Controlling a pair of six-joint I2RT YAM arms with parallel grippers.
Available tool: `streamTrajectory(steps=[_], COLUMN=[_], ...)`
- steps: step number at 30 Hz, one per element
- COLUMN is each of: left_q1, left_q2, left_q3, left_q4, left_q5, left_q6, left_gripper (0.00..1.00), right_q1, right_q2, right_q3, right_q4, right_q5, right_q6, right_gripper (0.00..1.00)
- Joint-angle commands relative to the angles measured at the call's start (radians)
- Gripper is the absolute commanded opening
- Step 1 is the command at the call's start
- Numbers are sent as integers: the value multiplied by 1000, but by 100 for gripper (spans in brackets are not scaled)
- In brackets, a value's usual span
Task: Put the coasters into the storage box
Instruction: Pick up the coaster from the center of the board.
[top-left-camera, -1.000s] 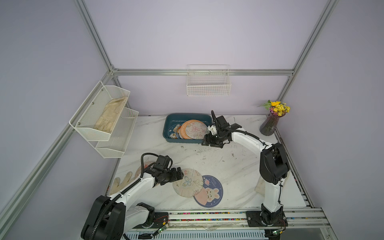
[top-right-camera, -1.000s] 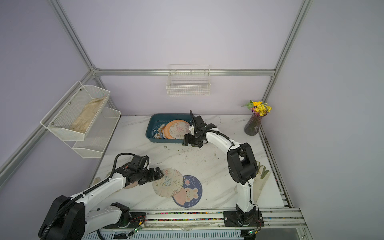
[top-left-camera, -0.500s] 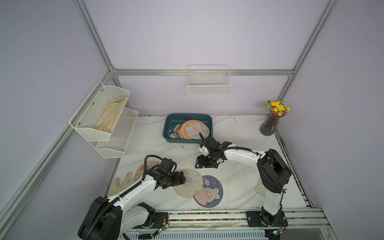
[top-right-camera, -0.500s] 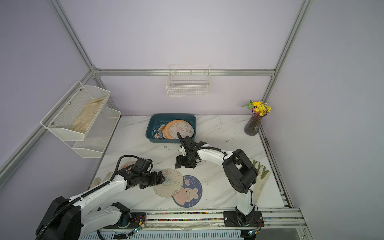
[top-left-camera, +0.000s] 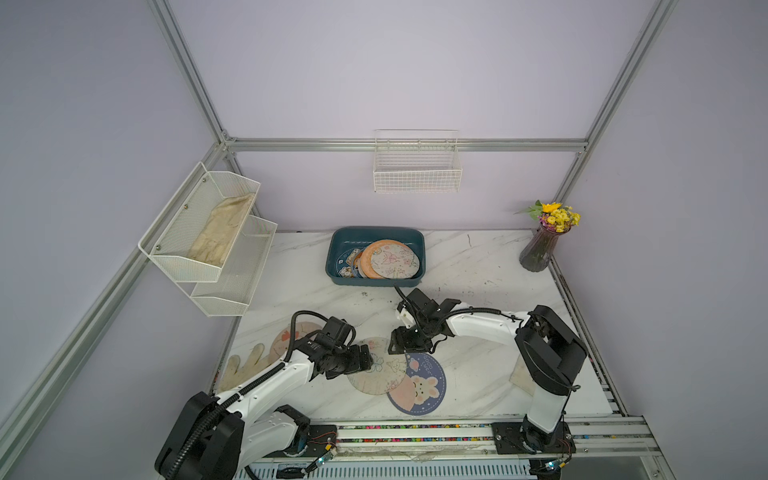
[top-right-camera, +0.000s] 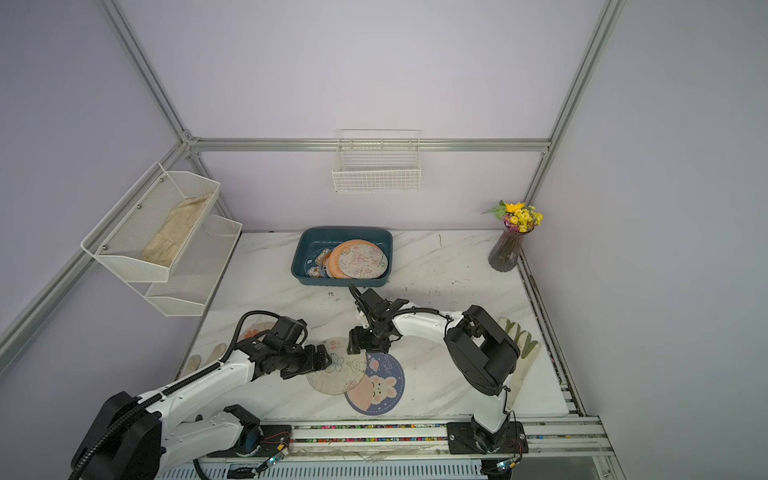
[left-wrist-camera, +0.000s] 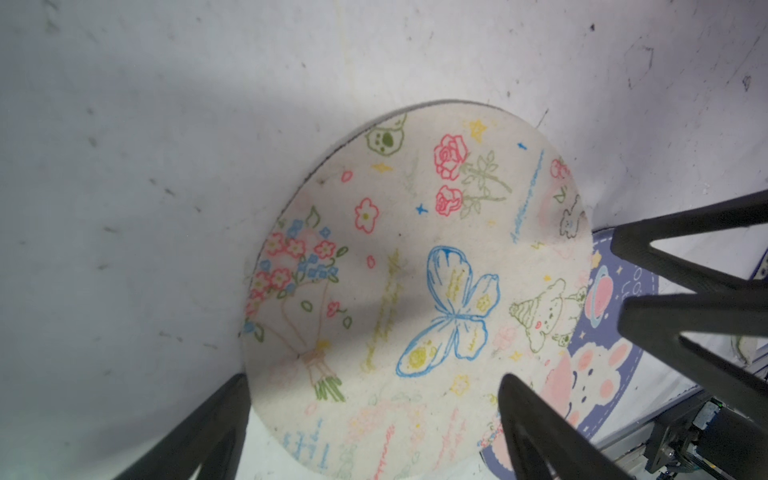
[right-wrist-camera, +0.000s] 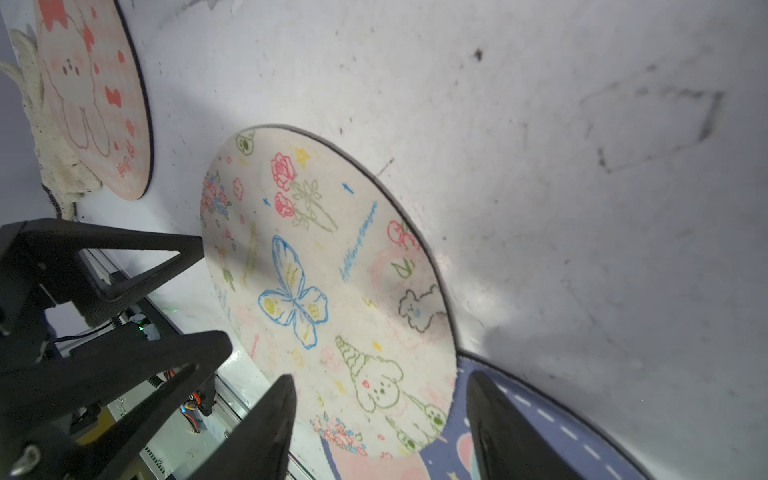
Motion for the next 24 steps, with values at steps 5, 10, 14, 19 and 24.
streamTrajectory(steps=[5,10,14,19,24], left_q1=[-9,-10,-11,-11,-12], left_q2=[39,51,59,70,82], left_q3=[-39,-35,-31,-24,-17], left_q4=[14,15,15,15,15], left_q5=[45,49,51,51,53], left_q6=[-9,-6,-4,-5,-3], left_gripper=[92,91,92,92,91], right_q1=[18,26,29,37,43], right_q2=[-24,-9,-5,11,32], right_q3=[-31,-47,-55,-47,-31], right_q4=[3,7,22,46,57], right_q5=[3,2,-9,-34,-52], right_q6=[29,33,40,41,42], right_gripper=[65,65,64,64,60])
